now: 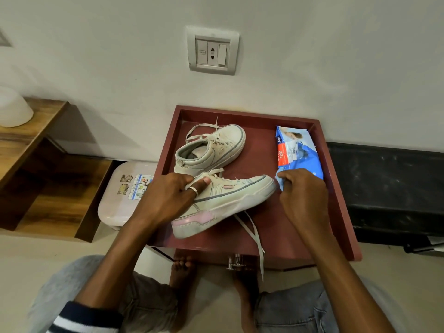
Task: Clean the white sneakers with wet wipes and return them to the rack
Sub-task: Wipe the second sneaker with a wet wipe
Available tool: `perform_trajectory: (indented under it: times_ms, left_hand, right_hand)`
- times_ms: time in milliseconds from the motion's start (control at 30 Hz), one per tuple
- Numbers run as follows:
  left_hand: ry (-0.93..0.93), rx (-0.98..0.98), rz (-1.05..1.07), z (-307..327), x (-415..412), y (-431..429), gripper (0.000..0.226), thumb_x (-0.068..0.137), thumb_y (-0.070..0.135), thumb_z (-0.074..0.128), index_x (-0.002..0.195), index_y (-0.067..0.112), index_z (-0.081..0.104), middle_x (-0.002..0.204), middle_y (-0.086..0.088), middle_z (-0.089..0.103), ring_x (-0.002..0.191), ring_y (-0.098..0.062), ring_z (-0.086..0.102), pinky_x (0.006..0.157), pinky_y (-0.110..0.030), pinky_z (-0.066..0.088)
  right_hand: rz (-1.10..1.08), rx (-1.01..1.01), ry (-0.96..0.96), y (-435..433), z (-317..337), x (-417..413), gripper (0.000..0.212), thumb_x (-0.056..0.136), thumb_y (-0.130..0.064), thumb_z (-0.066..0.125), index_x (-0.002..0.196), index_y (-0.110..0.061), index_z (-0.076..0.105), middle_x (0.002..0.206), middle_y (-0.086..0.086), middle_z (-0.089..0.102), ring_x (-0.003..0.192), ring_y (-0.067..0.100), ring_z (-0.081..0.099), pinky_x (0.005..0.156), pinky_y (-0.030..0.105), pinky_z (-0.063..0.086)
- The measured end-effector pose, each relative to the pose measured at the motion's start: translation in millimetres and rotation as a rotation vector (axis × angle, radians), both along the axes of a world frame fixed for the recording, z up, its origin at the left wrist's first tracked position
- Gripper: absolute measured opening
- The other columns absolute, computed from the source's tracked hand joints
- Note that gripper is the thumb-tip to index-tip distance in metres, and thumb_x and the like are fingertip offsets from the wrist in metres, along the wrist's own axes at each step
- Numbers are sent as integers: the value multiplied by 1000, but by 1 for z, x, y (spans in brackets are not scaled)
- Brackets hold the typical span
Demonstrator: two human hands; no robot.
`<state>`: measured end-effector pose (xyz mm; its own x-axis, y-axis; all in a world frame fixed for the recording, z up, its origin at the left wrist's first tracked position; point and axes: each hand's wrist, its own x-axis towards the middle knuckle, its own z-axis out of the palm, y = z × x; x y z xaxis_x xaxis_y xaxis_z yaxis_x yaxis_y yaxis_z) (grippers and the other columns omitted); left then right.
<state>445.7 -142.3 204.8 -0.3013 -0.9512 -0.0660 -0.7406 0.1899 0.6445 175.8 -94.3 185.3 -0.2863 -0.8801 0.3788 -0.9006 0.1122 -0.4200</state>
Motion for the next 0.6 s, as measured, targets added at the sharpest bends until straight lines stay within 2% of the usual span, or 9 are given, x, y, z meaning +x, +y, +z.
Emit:
perform_trajectory:
  times_ms: [100, 167, 233, 333, 433, 533, 600]
  left_hand:
    - [30, -9, 60, 6, -1, -1, 69, 87, 72, 53, 62, 8, 65, 49, -8, 50, 45, -18, 46, 50, -33, 33]
    - [84, -10, 119, 13, -2, 0, 77, 84, 74, 57, 59, 2, 58, 46, -6, 40, 41, -14, 36, 49, -33, 30]
    - [116, -1, 170, 20, -4, 2, 81, 84, 74, 58, 58, -3, 52, 45, -2, 36, 40, -11, 33, 49, -30, 29]
    - [211, 83, 188, 28, -8, 1, 86, 83, 76, 57, 61, -7, 52, 46, -10, 43, 42, -13, 40, 51, -28, 35]
    - [417, 250, 153, 36, -7, -1, 92, 80, 81, 57, 77, -11, 63, 68, -31, 58, 54, -23, 51, 58, -35, 45]
    - [576, 371, 120, 50, -7, 0, 68, 80, 67, 62, 83, 1, 76, 71, -23, 68, 59, -26, 60, 58, -31, 52]
    - [646, 445, 4, 56, -5, 1, 44, 80, 49, 72, 89, 7, 79, 77, -15, 74, 65, -22, 68, 57, -27, 56]
  right_hand:
    - [41, -99, -107, 7, 10, 9, 8, 86, -8, 72, 93, -3, 73, 89, 12, 72, 83, 18, 65, 75, 31, 54]
    - [60, -109, -188, 13, 15, 17, 9, 89, -7, 68, 98, -6, 72, 93, 7, 72, 86, 7, 58, 75, 12, 47]
    - [106, -124, -224, 22, 21, 29, 12, 90, -4, 67, 100, -9, 71, 95, 2, 70, 87, 2, 56, 73, 4, 42]
    - [261, -128, -258, 38, 27, 52, 19, 92, -3, 63, 107, -11, 72, 101, 1, 67, 91, 4, 59, 80, 14, 49]
    - [350, -100, -232, 45, 27, 68, 25, 92, -5, 65, 115, -13, 71, 104, 1, 64, 93, 9, 60, 80, 23, 53]
    - [339, -93, -240, 44, 29, 64, 26, 93, -7, 63, 117, -13, 70, 106, 1, 64, 94, 9, 59, 80, 25, 54]
    - [304, -102, -273, 42, 33, 56, 28, 93, -4, 61, 119, -13, 69, 109, 0, 64, 97, 5, 58, 84, 16, 51]
